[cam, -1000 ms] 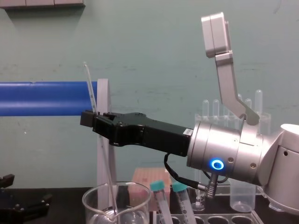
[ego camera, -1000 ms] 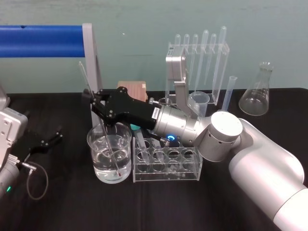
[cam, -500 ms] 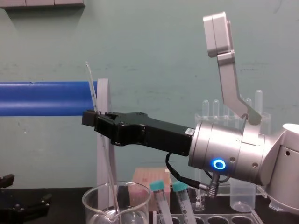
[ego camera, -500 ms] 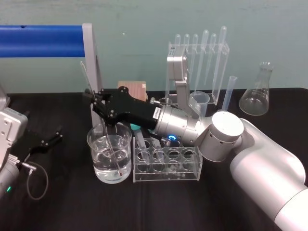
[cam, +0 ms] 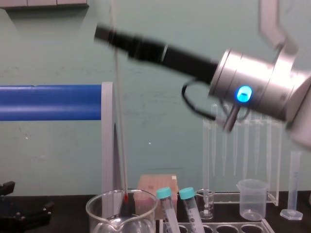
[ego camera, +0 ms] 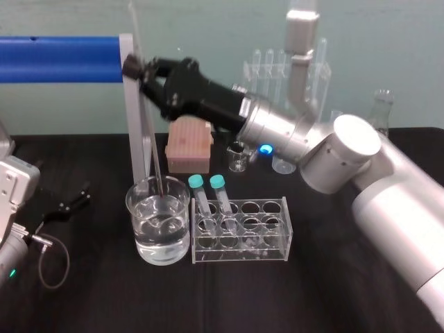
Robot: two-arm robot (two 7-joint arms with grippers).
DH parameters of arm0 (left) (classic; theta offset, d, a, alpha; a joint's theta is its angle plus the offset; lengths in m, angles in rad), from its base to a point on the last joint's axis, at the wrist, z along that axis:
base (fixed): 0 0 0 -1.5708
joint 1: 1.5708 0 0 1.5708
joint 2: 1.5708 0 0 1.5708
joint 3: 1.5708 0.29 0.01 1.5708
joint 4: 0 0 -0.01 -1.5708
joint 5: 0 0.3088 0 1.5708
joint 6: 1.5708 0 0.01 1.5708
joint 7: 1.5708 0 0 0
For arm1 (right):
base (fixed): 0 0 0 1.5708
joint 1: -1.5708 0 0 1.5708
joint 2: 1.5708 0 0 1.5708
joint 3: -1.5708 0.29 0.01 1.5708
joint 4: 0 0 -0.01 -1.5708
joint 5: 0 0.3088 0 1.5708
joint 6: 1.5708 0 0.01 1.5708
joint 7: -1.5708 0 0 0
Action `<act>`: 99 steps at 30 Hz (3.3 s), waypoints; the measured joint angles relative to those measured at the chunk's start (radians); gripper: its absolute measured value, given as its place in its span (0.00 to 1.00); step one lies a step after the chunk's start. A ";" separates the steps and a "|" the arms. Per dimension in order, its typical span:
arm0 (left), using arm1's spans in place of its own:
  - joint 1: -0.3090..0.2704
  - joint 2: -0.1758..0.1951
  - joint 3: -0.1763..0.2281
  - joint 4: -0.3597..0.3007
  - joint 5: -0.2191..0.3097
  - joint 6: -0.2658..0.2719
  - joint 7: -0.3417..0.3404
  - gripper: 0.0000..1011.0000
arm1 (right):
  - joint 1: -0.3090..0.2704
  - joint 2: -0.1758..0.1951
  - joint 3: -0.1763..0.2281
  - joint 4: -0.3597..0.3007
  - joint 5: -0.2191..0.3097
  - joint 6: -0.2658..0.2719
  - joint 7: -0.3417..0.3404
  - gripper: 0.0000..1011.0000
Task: Hold the thermometer with one hand and immerse one end into the beaker, then reinsert it into the test tube rack.
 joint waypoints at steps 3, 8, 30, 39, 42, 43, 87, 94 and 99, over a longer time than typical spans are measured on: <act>0.000 0.000 0.000 0.000 0.000 0.000 0.000 1.00 | 0.002 0.016 0.020 -0.048 0.028 0.015 -0.004 0.05; 0.000 0.000 0.000 0.000 0.000 0.000 0.000 1.00 | -0.007 0.071 0.084 -0.162 0.063 0.014 -0.062 0.05; 0.000 0.000 0.000 0.000 0.000 0.000 0.000 1.00 | -0.270 0.305 0.169 -0.399 0.045 0.124 -0.294 0.05; 0.000 0.000 0.000 0.000 0.000 0.000 0.000 1.00 | -0.268 0.287 0.138 -0.356 0.025 0.131 -0.296 0.05; 0.000 0.000 0.000 0.000 0.000 0.000 0.000 1.00 | -0.263 0.281 0.130 -0.342 0.016 0.130 -0.296 0.05; 0.000 0.000 0.000 0.000 0.000 0.000 0.000 1.00 | -0.261 0.279 0.128 -0.336 0.013 0.130 -0.296 0.05; 0.000 0.000 0.000 0.000 0.000 0.000 0.000 1.00 | -0.215 0.244 0.048 -0.189 -0.109 0.156 -0.248 0.05; 0.000 0.000 0.000 0.000 0.000 0.000 0.000 1.00 | -0.216 0.245 0.049 -0.191 -0.107 0.156 -0.248 0.15; 0.000 0.000 0.000 0.000 0.000 0.000 0.000 1.00 | -0.216 0.245 0.049 -0.192 -0.106 0.156 -0.248 0.29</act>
